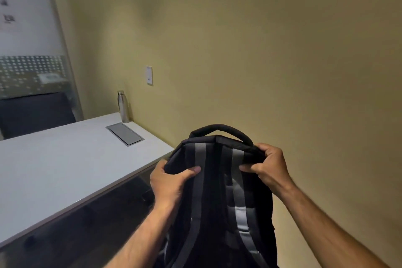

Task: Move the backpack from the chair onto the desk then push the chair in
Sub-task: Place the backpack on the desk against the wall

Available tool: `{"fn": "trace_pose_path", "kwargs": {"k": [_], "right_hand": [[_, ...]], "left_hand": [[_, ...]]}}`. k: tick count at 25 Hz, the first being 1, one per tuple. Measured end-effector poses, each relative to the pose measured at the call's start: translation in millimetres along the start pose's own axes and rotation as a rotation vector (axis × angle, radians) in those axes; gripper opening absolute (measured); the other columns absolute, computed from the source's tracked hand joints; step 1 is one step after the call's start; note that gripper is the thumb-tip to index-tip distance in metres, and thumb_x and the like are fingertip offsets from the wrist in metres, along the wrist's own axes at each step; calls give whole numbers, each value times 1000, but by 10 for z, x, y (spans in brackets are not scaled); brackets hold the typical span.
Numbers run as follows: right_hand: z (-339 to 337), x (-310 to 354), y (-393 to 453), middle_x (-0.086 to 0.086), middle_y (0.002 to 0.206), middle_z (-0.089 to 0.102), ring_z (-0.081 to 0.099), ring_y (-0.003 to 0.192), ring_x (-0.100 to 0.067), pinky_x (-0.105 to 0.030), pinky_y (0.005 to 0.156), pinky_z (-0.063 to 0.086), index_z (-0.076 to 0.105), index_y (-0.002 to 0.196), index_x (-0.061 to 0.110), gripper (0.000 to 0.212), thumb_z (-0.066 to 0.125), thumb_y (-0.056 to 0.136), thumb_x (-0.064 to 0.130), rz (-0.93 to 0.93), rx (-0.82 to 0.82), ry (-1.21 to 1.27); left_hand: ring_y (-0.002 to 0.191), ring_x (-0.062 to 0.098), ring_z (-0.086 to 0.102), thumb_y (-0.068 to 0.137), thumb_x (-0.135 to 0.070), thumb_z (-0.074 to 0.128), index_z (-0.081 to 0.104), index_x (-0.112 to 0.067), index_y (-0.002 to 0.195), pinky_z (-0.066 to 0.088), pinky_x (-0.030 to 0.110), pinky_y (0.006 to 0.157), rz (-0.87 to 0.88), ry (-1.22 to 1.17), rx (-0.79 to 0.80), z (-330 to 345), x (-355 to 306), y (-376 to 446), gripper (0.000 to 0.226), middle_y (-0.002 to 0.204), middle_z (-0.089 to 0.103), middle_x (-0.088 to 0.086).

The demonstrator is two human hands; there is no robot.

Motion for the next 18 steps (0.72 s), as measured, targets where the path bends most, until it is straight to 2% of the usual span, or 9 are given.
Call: {"fn": "trace_pose_path", "kwargs": {"k": [2, 5, 8, 10, 13, 16, 18], "right_hand": [[282, -42, 502, 13, 64, 66, 60, 63, -5, -28, 59, 50, 72, 71, 23, 33, 86, 44, 13, -14, 33, 32], [714, -75, 1223, 3, 70, 65, 59, 68, -13, -32, 65, 50, 71, 71, 16, 33, 87, 43, 9, -57, 82, 71], [1137, -132, 1860, -9, 78, 66, 60, 75, -20, -46, 71, 56, 72, 80, 5, 38, 92, 50, -6, -96, 135, 87], [1421, -217, 2305, -12, 81, 68, 61, 76, -21, -50, 75, 57, 72, 83, 2, 37, 89, 54, -14, -122, 161, 92], [1802, -320, 2930, -13, 82, 70, 63, 76, -21, -49, 75, 57, 73, 84, 4, 38, 89, 54, -16, -153, 189, 119], [2195, -379, 3588, -5, 81, 73, 66, 75, -17, -43, 75, 57, 76, 84, 8, 40, 90, 53, -14, -188, 226, 146], [2438, -388, 3980, -4, 83, 75, 68, 76, -14, -39, 76, 58, 78, 88, 8, 43, 91, 52, -13, -194, 237, 171]], "left_hand": [[73, 10, 73, 40, -29, 104, 69, -21, 80, 57, 33, 64, 20, 21, -36, -17, -27, 473, 53, 78, 77, -7], [83, 14, 73, 41, -31, 103, 69, -25, 85, 57, 31, 67, 44, 27, -102, -70, -62, 1142, 56, 85, 77, -6], [89, 15, 72, 44, -30, 104, 70, -28, 91, 60, 34, 74, 85, 50, -159, -111, -80, 1747, 59, 94, 77, -6], [93, 19, 72, 47, -29, 104, 70, -27, 95, 62, 39, 78, 113, 69, -200, -129, -63, 2170, 59, 98, 76, -3], [94, 21, 72, 44, -37, 103, 71, -23, 100, 64, 43, 81, 137, 104, -257, -139, -49, 2759, 66, 99, 76, -2], [91, 18, 73, 34, -52, 97, 71, -26, 98, 65, 38, 76, 152, 118, -308, -150, -76, 3410, 74, 97, 77, -4], [89, 16, 74, 33, -52, 98, 72, -26, 97, 65, 33, 73, 152, 126, -318, -166, -103, 3840, 74, 95, 78, -6]]}}
Point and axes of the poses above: each hand's wrist, its own y-axis towards the middle knuckle, its own z-axis out of the palm, x = y × z, the point moved 9 cm from there along y, towards the middle knuckle
